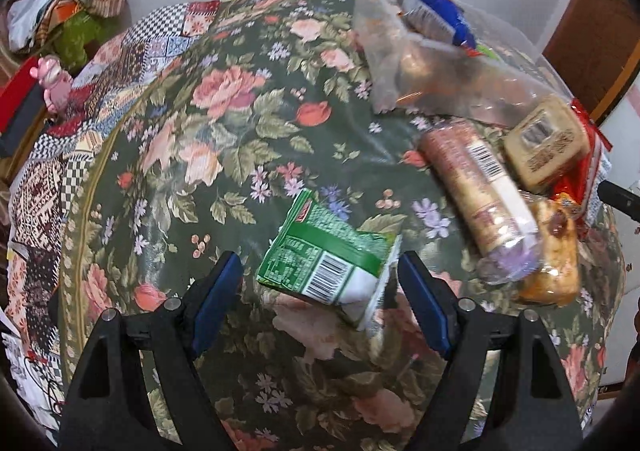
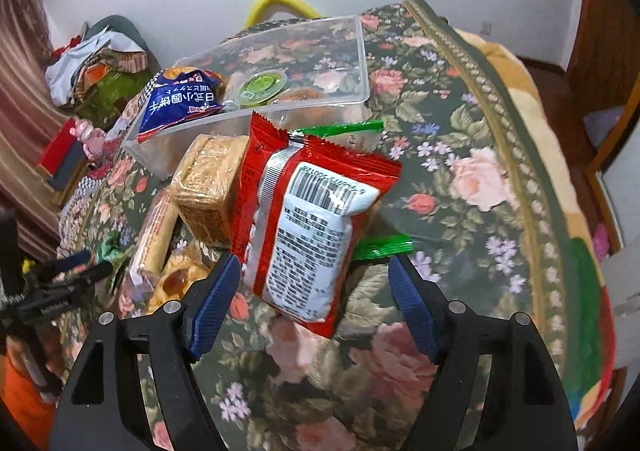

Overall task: Organize snacks
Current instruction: 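Grasp the green-wrapped pack with the left gripper while the right grasps the red-and-white bag, then carry the green pack and red-and-white bag into the clear box and release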

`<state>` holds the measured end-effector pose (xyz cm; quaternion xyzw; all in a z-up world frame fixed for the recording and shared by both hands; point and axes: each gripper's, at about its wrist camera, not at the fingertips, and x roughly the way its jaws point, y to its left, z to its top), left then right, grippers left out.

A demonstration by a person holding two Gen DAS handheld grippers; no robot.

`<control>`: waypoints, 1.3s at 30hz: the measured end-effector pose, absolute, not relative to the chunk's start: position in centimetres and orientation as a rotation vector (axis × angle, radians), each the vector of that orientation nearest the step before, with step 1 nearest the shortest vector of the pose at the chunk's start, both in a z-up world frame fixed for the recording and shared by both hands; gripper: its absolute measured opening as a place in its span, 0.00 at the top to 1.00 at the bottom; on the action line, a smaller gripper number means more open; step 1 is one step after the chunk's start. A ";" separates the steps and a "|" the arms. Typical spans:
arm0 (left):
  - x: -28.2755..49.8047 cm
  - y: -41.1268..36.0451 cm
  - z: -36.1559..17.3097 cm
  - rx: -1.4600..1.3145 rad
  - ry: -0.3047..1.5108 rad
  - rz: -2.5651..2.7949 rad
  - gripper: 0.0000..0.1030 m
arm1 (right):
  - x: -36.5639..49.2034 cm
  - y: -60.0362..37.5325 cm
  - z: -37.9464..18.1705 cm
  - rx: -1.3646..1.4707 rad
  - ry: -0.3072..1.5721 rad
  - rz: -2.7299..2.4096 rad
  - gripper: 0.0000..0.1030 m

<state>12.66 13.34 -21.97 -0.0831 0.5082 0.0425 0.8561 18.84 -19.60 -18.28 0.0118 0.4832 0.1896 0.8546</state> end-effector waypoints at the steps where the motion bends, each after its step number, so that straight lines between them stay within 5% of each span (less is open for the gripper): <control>1: 12.7 13.4 -22.3 -0.178 1.073 0.090 0.22 | 19.0 -19.5 -18.4 0.041 1.021 0.399 0.28; 10: 13.1 13.2 -23.1 -0.168 1.039 0.070 0.22 | 20.1 -18.1 -19.6 0.088 1.028 0.356 0.27; 14: 13.3 13.2 -23.2 -0.178 1.022 0.055 0.37 | 20.5 -17.8 -20.2 0.077 1.028 0.326 0.26; 18: 13.1 13.0 -23.0 -0.173 1.015 0.049 0.47 | 20.4 -18.3 -20.3 0.092 1.015 0.321 0.37; 33: 11.5 11.4 -18.8 -0.153 0.928 0.037 0.59 | 18.5 -19.6 -17.6 0.052 0.956 0.362 0.40; 34: 11.3 11.1 -18.2 -0.148 0.913 0.032 0.60 | 18.5 -19.8 -17.3 0.056 0.949 0.364 0.40; 36: 11.3 10.7 -17.4 -0.147 0.903 0.013 0.86 | 18.4 -20.0 -16.8 0.058 0.937 0.370 0.40; 39: 11.8 10.3 -16.7 -0.163 0.916 -0.011 0.86 | 18.3 -20.1 -16.0 0.053 0.916 0.375 0.40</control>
